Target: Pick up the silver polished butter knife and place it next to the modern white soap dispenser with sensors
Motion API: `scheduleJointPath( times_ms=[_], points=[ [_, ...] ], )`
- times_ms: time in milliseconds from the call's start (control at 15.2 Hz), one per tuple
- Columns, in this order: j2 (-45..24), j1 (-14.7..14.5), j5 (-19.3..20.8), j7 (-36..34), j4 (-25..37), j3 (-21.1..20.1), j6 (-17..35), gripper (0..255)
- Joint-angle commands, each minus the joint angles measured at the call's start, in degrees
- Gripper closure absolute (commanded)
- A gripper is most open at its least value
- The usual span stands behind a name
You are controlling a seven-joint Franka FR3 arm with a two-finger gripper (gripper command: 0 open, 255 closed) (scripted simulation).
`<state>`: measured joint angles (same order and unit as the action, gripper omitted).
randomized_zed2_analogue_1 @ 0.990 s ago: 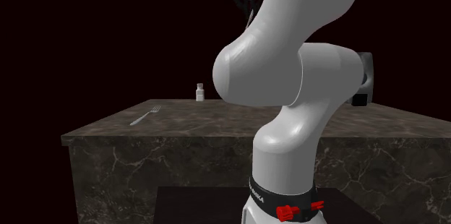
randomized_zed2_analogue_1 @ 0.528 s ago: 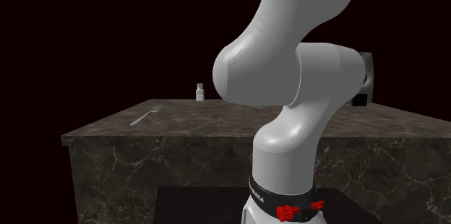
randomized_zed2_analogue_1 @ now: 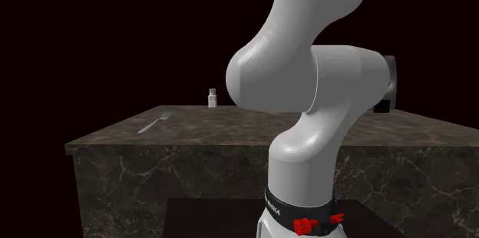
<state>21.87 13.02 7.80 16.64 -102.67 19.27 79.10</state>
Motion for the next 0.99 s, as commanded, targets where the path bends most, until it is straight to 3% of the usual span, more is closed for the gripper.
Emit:
scheduleJointPath(
  times_ms=[0,528,924],
  points=[
    [-1.79,0.70,0.43,3.34,1.87,2.43,0.15,255],
    [-13.29,3.75,-1.72,17.10,13.17,12.51,0.54,255],
    [-26.68,9.21,-8.83,29.02,26.19,19.77,-1.08,255]
  ],
)
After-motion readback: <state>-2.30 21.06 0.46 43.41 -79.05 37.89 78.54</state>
